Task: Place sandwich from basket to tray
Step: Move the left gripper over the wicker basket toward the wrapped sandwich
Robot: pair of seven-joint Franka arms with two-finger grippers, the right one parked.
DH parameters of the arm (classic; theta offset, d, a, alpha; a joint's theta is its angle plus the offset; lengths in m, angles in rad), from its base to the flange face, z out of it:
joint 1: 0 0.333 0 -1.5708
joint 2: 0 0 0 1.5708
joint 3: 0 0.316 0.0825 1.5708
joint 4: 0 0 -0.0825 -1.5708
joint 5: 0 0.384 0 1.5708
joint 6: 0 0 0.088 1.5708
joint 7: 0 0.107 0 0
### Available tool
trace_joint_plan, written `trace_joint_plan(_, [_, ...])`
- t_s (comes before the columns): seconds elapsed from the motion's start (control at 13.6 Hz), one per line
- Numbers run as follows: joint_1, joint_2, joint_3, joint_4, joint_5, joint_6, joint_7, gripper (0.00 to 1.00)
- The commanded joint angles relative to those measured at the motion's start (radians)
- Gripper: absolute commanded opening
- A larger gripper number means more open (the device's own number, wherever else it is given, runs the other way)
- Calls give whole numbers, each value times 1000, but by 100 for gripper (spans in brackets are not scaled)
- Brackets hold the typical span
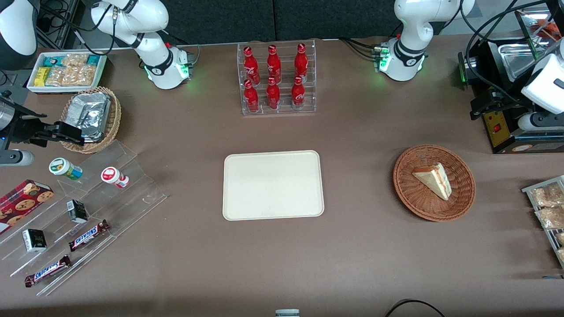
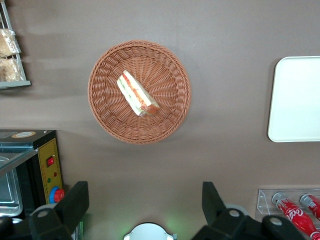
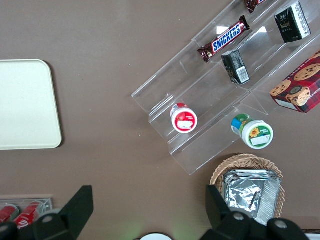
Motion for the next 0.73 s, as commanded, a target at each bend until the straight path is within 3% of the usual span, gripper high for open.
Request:
trace_joint_plan(0.0, [-11,3,7,17,-9,-11,14,100])
trace_joint_plan(0.37, [-5,34,11,14,52,2,-40,100])
trace_joint_plan(0.66, [28,98,15,7,56,44,-126,100])
